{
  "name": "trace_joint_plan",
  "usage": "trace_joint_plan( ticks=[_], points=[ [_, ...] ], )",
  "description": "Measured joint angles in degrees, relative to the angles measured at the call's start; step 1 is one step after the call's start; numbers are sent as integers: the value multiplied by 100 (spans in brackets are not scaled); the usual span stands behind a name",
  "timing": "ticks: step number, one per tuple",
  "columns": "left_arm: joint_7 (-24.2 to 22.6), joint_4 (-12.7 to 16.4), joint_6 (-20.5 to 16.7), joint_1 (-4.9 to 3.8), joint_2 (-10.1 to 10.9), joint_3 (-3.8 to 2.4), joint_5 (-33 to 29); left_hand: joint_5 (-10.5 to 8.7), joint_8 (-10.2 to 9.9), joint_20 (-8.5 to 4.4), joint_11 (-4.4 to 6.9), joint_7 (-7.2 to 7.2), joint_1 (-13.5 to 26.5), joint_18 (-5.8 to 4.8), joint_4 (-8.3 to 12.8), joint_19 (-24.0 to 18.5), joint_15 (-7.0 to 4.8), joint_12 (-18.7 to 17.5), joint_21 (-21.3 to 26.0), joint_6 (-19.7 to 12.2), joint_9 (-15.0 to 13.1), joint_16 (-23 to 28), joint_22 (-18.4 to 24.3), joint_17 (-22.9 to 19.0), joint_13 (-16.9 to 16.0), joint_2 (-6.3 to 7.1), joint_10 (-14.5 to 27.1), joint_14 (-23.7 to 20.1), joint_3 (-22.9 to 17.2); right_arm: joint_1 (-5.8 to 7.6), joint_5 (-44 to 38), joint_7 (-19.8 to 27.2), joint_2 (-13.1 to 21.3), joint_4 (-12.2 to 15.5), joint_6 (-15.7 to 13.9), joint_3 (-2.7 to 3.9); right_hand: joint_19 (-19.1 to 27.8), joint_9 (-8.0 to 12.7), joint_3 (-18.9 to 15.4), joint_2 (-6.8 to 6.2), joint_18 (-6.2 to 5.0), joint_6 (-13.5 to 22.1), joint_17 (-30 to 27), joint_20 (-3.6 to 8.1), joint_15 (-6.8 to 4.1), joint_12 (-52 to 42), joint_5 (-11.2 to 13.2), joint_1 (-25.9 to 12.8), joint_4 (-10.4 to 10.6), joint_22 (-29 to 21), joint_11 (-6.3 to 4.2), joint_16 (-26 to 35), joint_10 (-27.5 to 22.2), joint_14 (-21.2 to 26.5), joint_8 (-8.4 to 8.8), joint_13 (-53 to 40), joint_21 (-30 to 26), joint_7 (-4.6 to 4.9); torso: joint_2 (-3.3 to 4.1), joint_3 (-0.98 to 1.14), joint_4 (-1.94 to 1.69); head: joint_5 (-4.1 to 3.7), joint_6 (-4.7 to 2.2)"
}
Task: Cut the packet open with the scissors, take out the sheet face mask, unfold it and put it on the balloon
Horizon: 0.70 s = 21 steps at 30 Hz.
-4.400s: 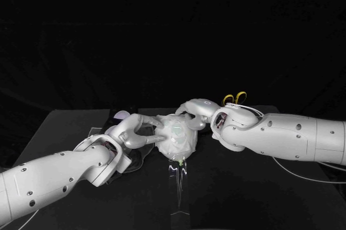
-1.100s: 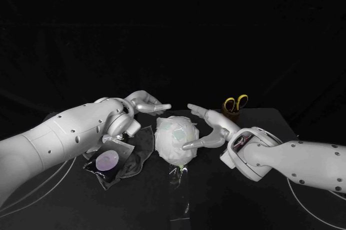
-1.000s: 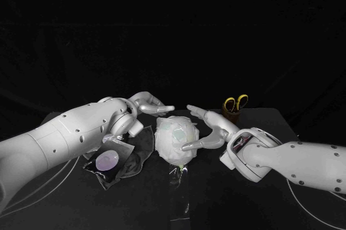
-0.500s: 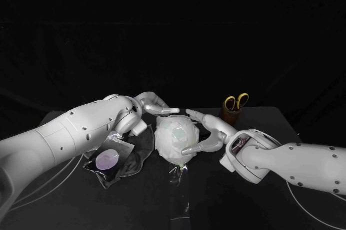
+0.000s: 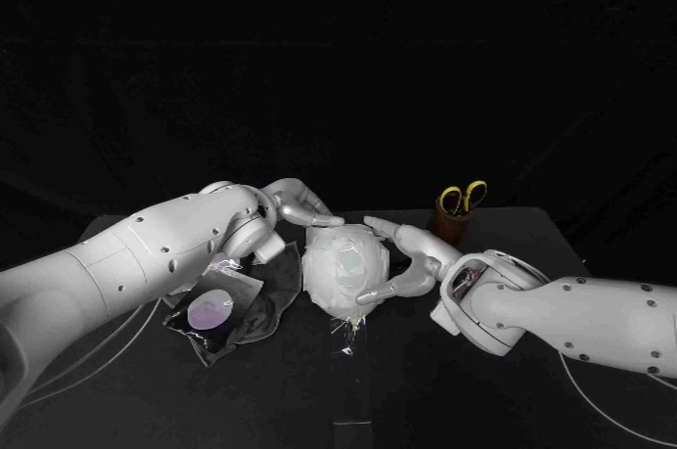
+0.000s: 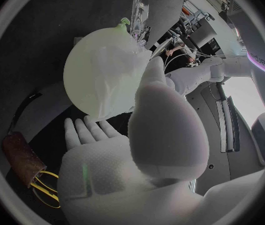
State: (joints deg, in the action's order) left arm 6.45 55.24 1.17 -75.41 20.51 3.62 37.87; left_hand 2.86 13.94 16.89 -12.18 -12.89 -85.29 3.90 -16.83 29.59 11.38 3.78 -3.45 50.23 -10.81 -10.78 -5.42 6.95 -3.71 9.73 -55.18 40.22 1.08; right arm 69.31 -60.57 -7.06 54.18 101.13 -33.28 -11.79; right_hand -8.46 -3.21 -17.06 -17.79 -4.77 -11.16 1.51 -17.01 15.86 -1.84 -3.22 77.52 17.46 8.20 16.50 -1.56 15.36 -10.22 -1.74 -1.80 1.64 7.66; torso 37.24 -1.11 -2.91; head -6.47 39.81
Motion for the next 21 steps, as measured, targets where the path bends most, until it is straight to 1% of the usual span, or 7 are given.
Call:
trace_joint_plan(
  ticks=[5, 8, 10, 14, 18, 20, 21],
  points=[
    [8, -7, 34, -3, -15, -2, 21, 0, 0, 0, 0, 0, 0, 0, 0, 0, 7, 0, 0, 0, 0, 0, 0, 0, 0, 0, 0, 36, 0, 0, -16, -47, -17, -27, 29, 1, 0, -8, 0, 12, 0, 0, 1, 0, 0, 0, 0, 94, 0, 0, 0, 0, 0, 0, 0, 0, 0, 0, 5, 1, 2, 7, 9],
    [12, -19, 52, -3, -28, -2, 31, 0, 0, 0, 0, 0, 1, 0, 0, 0, 7, 0, 0, 0, 0, 0, 0, 0, 0, 0, 0, 36, 0, -1, -23, -74, -25, -34, 44, 1, 0, -17, 0, 23, 0, -34, 5, 0, 0, 0, 0, 162, 0, 0, -2, 0, 2, 0, 0, -2, 0, 28, 11, 1, 4, 7, 12],
    [12, -33, 60, -3, -42, -2, 40, 0, 0, 0, 0, 0, 1, 0, 0, 0, 7, 0, 0, 0, 0, 0, 0, 0, 0, 0, 0, 36, 0, -1, -28, -92, -28, -35, 55, 1, 0, -25, 2, 27, 0, -52, 9, 0, 0, 0, 0, 211, -2, 0, -22, 0, 22, 0, 0, -6, 0, 11, 14, 2, 7, 7, 18],
    [12, -79, 63, -2, -89, -2, 69, 0, 0, -3, 2, 0, -124, -1, 20, 6, -16, 5, 0, 0, 0, 0, -1, 5, -2, -93, -2, 131, -20, -1, -55, -136, -38, -34, 81, 1, 0, -43, 186, 102, 1, -112, 16, 0, -32, 0, 0, 526, -17, 1, -24, 0, 65, -32, -16, -6, 0, 23, 20, 3, 10, 8, 37],
    [-18, -134, 41, 9, -152, -2, 152, 0, 82, -14, 110, 7, -532, -1, 145, 325, -66, 83, -49, 88, -21, -45, -25, 43, -18, -343, -124, 317, -225, -1, -101, -186, -45, -29, 109, 1, 0, -65, 449, 260, 1, -178, 26, 0, -41, 0, 0, 773, -16, 8, -33, 0, 134, -84, -27, -13, 0, 28, 23, 3, 13, 10, 61],
    [-56, -163, 8, 21, -184, 2, 226, 0, 83, -17, 143, 12, -685, -1, 207, 413, -113, 84, -51, 121, -28, -52, -33, 54, -18, -409, -187, 363, -287, -1, -131, -211, -47, -27, 122, 2, 0, -70, 538, 297, 1, -178, 26, 0, -41, 0, 0, 846, -18, 11, -33, 0, 134, -85, -47, -13, 0, 28, 23, 3, 14, 10, 71],
    [-76, -176, -12, 27, -195, 3, 260, 0, 83, -22, 164, 30, -760, -1, 227, 460, -106, 83, -69, 139, -28, -53, -38, 60, -18, -436, -209, 398, -345, -1, -142, -221, -48, -27, 126, 2, 0, -70, 605, 326, 1, -178, 31, 0, -41, 0, 0, 885, -17, 17, -48, 0, 149, -85, -47, -13, 0, 28, 23, 3, 14, 10, 79]
  ],
)
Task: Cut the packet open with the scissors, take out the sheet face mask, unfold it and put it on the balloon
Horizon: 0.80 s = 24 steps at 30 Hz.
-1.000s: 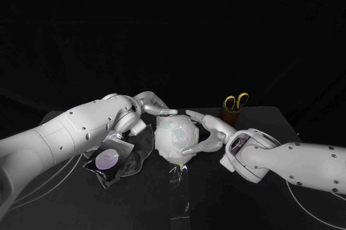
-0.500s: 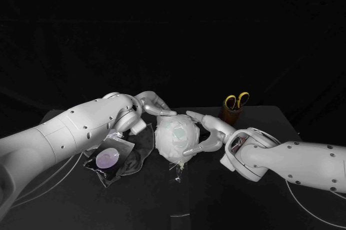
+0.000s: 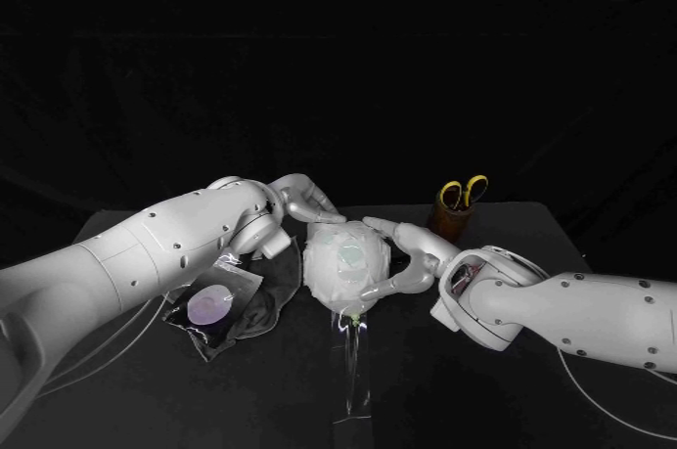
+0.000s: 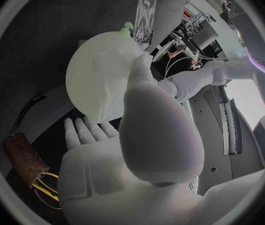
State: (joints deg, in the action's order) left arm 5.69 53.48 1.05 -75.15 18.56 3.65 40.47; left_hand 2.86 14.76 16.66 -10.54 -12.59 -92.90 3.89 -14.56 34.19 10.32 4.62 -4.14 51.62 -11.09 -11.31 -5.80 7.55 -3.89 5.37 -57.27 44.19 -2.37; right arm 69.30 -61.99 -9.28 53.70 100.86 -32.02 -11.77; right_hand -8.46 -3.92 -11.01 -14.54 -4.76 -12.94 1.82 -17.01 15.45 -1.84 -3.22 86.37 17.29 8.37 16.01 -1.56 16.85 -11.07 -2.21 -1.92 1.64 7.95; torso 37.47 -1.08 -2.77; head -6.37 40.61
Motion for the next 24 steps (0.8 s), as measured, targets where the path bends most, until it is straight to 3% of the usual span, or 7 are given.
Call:
trace_joint_plan(
  ticks=[4, 11, 14, 16, 23, 24],
  points=[
    [-102, -63, -120, 37, -37, 9, 160, 0, 25, 4, 8, 31, -123, 1, 17, 139, -26, 0, -30, 32, 0, -22, -17, 9, 0, -71, -53, 29, -92, 0, -52, -43, -6, 0, 18, 1, 0, -14, 200, 60, 0, -41, 6, 0, -10, 0, 1, 105, -5, 7, 15, 0, 27, -33, -1, 0, 0, 1, -3, 2, 0, -1, 16],
    [-280, -198, -334, 71, -86, 18, 357, 0, 68, -21, 99, 112, -490, 0, 41, 735, -133, 0, -210, 212, -8, -183, -111, 91, 19, -358, -222, 443, -542, 0, -131, -102, -20, 2, 29, 2, -63, -36, 520, 173, 0, -99, 20, 19, -10, 0, 4, 218, -12, 33, -2, 0, 130, -93, -22, -6, 0, 3, -13, 8, -1, -4, 26],
    [-330, -231, -387, 76, -98, 18, 401, 0, 67, -17, 102, 112, -529, 14, 27, 792, -163, 0, -220, 212, -8, -183, -111, 110, 24, -323, -225, 528, -668, 0, -152, -119, -22, 4, 26, 2, -63, -41, 550, 186, 0, -99, 20, 19, -30, 0, 4, 231, 1, 34, 6, 0, 138, -114, -44, -12, 0, 3, -13, 8, -1, -4, 27],
    [-365, -252, -422, 79, -109, 19, 434, 0, 67, -18, 82, 112, -565, 96, 2, 792, -162, -47, -229, 212, -8, -183, -111, 110, 26, -287, -245, 529, -773, 0, -167, -133, -24, 6, 24, 2, -63, -41, 551, 187, 0, -99, 20, 19, -30, 0, 4, 231, 1, 34, 6, 0, 138, -114, -44, -12, 0, 3, -13, 8, -1, -4, 28],
    [-444, -329, -537, 87, -153, 20, 506, 0, 67, -24, 92, 91, -694, 102, -6, 883, -180, -63, -275, 233, -8, -183, -111, 126, 26, -158, -296, 628, -1245, 1, -197, -168, -42, 8, 21, 2, -63, -41, 566, 187, 0, -99, 19, 19, -30, 0, 4, 230, -14, 41, 6, 0, 138, -114, -43, -11, 23, 3, -12, 8, -1, 4, 11],
    [-452, -337, -558, 88, -152, 20, 509, 0, 67, -28, 92, 91, -701, 150, -1, 904, -183, -71, -291, 233, -8, -183, -111, 127, 27, -151, -296, 630, -1333, 1, -199, -170, -44, 9, 20, 3, -63, -40, 566, 187, 0, -99, 19, 19, -30, 0, 4, 230, -14, 41, 6, 0, 138, -114, -43, -11, 23, 3, -11, 8, -1, 4, 5]
  ],
)
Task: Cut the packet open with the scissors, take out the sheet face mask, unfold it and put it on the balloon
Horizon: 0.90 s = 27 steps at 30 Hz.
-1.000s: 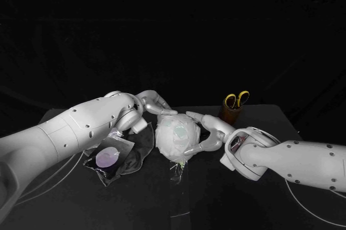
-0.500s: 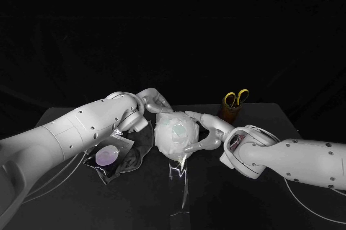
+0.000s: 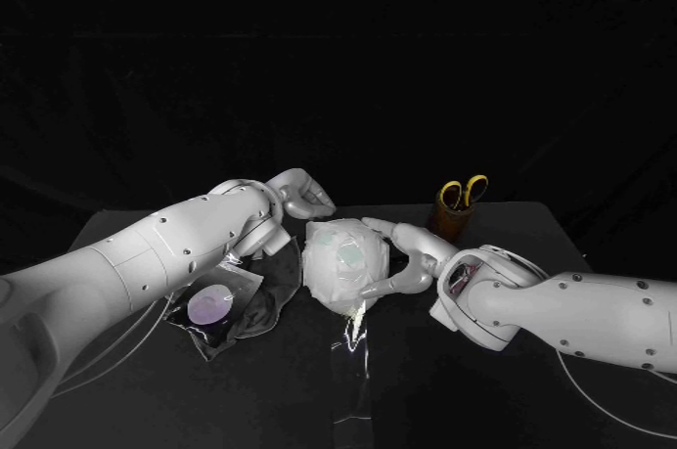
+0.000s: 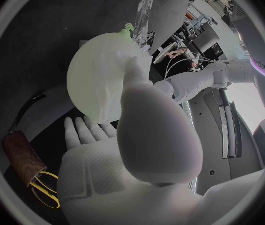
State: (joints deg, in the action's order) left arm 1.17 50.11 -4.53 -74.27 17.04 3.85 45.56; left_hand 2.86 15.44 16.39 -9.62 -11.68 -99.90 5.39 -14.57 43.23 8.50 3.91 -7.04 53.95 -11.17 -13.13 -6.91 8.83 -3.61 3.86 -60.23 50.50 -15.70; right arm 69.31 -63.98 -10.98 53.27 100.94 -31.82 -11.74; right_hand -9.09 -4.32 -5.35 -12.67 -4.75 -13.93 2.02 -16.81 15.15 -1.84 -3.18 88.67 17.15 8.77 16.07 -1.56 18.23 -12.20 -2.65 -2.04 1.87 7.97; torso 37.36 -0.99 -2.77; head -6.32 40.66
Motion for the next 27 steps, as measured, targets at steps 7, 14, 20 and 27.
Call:
trace_joint_plan(
  ticks=[7, 14, 20, 27],
  points=[
    [-49, 95, -97, 0, 220, -3, -211, 0, -23, 0, -5, -32, 606, 34, -221, 0, 51, -13, -22, -33, 3, 57, 3, 6, 4, 180, 5, 51, -144, 1, -13, -16, -4, -2, -1, 0, -21, 0, -19, -1, 0, 0, 0, -21, 0, 0, 0, -2, 19, 0, 0, 0, 0, 0, 0, 0, 0, 0, -1, -1, -4, -5, -37],
    [47, 488, 299, -7, 565, -2, -793, 0, -198, 30, -165, -149, 2402, 22, -201, -511, 156, -29, 194, -241, 56, 317, 157, -43, 1, 548, 256, -232, 946, 1, -19, -24, 4, -10, -1, 1, -20, 1, -43, -23, 0, 0, -1, -21, 0, 0, 0, -24, -6, -1, 0, 0, 0, 0, 0, 1, 0, 0, 0, 0, -15, -23, -50],
    [188, 716, 744, -5, 670, 8, -1069, 0, -256, 40, -227, -112, 2364, -105, -257, -904, 250, -29, 295, -383, 60, 499, 263, -108, 1, 638, 496, -458, 2142, 1, -22, -28, 13, -16, 0, 1, -20, 1, -66, -53, 1, 0, -1, -21, 0, 0, 0, 5, 16, -1, 0, 0, 0, 0, 0, 1, 0, 0, 9, -7, -16, -8, -57],
    [320, 776, 975, -3, 678, 14, -1208, 0, -289, 40, -288, -93, 2271, -105, -257, -1006, 308, -29, 316, -465, 69, 562, 290, -139, 1, 731, 639, -576, 2250, 1, -24, -33, 14, -18, 0, 1, -42, 6, -136, -93, 0, 14, -1, 1, 22, -1, 0, -15, 9, -2, 42, 0, -42, 22, 0, 1, 0, 13, 14, -7, -10, 12, -53]
  ],
)
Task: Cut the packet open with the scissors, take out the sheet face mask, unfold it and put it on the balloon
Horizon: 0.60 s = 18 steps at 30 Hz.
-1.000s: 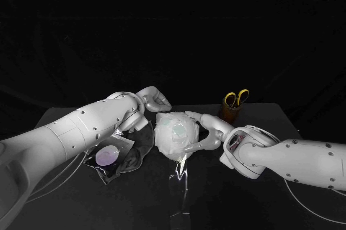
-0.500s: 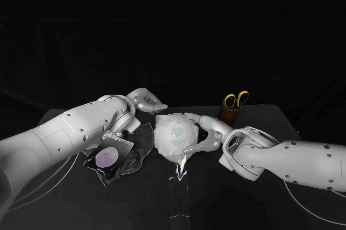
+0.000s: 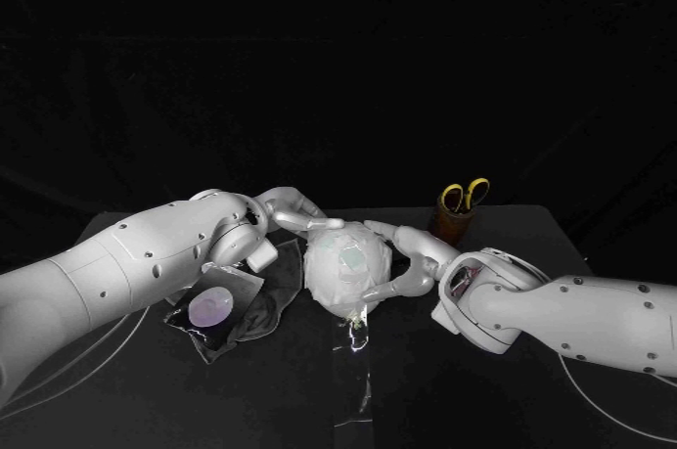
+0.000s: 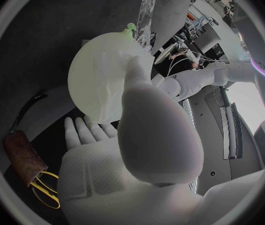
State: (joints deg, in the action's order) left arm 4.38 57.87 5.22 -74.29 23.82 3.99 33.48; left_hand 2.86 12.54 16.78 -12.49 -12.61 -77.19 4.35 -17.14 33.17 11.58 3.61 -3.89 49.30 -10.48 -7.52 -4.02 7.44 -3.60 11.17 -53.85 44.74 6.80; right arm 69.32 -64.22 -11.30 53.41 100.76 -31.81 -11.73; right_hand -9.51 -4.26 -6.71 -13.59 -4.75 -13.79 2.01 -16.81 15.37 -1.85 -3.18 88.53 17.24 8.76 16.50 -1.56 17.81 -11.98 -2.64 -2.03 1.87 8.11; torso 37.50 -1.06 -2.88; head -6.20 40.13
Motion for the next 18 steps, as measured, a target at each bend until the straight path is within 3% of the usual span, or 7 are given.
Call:
trace_joint_plan(
  ticks=[2, 7, 12, 15, 18],
  points=[
    [28, -9, 18, -1, -19, 0, -19, 0, 0, 0, 0, 12, -1, 0, 0, 0, 0, 0, 0, -12, 0, 21, 0, 0, 0, -1, 0, 0, 0, 0, 0, -3, 1, 1, 0, 0, 0, 5, -16, -8, 0, 28, 0, 0, 0, 0, 0, 8, 16, 0, 0, 0, 0, 0, 0, 0, 0, -14, 1, 0, 3, 3, 4],
    [66, -51, 17, -3, -70, 1, -35, 0, 0, 0, 0, 21, -222, -1, 10, 0, 0, 0, 0, -21, -7, 21, 7, 0, -6, -222, 0, 0, -124, -1, 0, -9, 3, 7, -2, -1, 0, 5, -40, -37, 0, 28, 0, 0, 20, 0, 0, -8, -8, 0, 0, 0, 0, 20, 0, 0, 0, -14, 2, 7, 11, 9, 6],
    [96, -133, -32, -4, -133, 1, -44, 0, 53, -15, 49, -12, -600, 0, 55, 174, -73, 87, 0, 14, -45, -18, 2, 16, -21, -676, -79, 73, -456, -1, 0, -13, 5, 22, -11, -2, 0, 11, -61, -37, 0, 72, 0, 0, 20, 0, 0, -8, 13, 0, 11, 0, -11, 20, 0, 1, 0, -13, 2, 12, 16, 9, 2],
    [114, -178, -76, -4, -163, 1, -58, 0, 80, -9, 73, -1, -659, -1, 63, 238, -72, 121, -27, 47, -58, -29, -8, 28, -20, -735, -118, 115, -494, -2, 0, -13, 6, 29, -27, -2, 0, 33, -81, -38, 0, 149, 0, 0, 20, 0, 0, -7, -2, 0, 20, 0, -21, 20, 6, 1, 0, -20, 1, 13, 16, 2, 1],
    [136, -211, -112, -4, -190, 1, -72, 0, 89, -9, 70, -9, -674, 0, 62, 238, -92, 121, -27, 56, -67, -46, -8, 34, -20, -809, -140, 135, -541, -2, 0, -8, 8, 33, -61, -2, -24, 118, -90, -79, 1, 459, -2, -17, 51, 0, 0, 35, -6, -1, 48, 0, -55, 52, 101, 6, 0, -38, -1, 11, 16, -2, 2]
  ],
)
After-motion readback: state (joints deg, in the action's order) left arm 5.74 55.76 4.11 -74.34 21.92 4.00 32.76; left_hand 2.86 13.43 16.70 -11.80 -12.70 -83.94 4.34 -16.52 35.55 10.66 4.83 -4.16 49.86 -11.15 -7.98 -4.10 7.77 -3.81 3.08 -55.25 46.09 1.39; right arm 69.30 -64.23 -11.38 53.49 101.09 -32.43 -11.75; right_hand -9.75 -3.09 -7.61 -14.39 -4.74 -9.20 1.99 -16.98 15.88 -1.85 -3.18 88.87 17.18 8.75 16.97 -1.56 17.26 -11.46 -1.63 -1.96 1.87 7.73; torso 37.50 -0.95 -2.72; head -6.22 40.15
